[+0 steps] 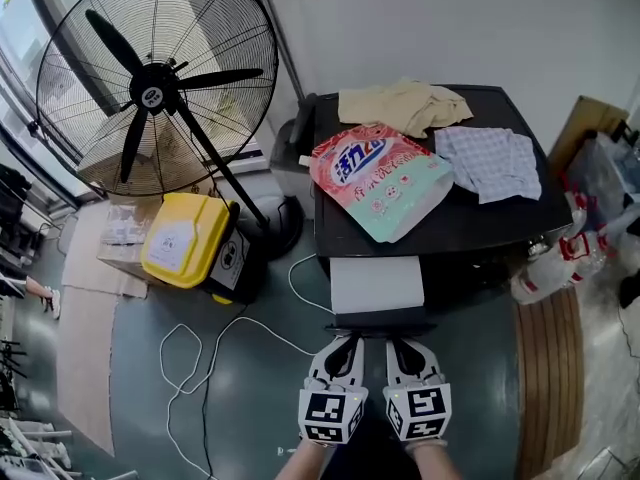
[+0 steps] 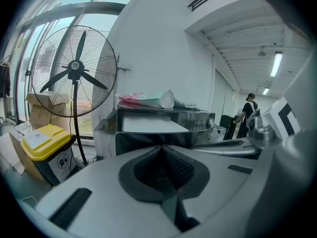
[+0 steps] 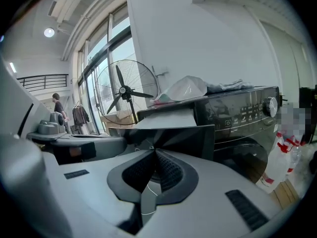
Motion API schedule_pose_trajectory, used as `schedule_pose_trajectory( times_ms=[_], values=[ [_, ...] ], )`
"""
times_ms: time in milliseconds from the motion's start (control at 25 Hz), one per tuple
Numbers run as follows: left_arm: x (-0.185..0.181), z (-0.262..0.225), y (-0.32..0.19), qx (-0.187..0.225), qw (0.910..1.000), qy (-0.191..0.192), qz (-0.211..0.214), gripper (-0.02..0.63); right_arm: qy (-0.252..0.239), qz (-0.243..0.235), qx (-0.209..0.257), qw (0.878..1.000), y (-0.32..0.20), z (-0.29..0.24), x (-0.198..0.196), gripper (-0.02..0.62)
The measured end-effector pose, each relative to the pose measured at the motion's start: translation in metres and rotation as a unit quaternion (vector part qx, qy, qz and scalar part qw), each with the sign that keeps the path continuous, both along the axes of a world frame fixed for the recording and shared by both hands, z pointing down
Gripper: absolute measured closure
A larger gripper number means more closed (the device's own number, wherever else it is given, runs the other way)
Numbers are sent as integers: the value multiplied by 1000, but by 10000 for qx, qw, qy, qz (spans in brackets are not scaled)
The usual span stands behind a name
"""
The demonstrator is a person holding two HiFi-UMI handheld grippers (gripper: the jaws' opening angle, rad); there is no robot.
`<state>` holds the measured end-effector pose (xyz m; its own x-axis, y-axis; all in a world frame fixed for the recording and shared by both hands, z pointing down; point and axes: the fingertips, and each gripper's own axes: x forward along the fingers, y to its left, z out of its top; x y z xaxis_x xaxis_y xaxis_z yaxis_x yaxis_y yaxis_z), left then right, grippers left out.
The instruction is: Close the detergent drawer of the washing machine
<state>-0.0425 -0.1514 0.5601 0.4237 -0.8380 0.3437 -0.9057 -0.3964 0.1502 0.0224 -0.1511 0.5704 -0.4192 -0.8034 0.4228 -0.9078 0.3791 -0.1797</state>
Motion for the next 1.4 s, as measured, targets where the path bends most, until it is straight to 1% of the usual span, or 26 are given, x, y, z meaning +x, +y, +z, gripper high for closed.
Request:
schedule_pose_trajectory(
  times_ms=[400,760,1120,1240,1400],
  values=[
    [1,-1,-22,-19,9997,32,235,589,11,288,50,9996,-22,-6,-1,568],
    [5,5,-30,-102,9984,13,564,589,46,622,115,9980,-34,-8,1,568],
    [7,1,-46,-150,9979,44,633,589,147,632,121,9978,-47,-10,-2,568],
    [7,-1,-54,-76,9985,71,545,589,163,528,130,9984,-54,-11,-3,568],
    [7,-3,-61,-100,9988,73,471,589,152,438,115,9989,-60,-11,-3,568]
  ],
)
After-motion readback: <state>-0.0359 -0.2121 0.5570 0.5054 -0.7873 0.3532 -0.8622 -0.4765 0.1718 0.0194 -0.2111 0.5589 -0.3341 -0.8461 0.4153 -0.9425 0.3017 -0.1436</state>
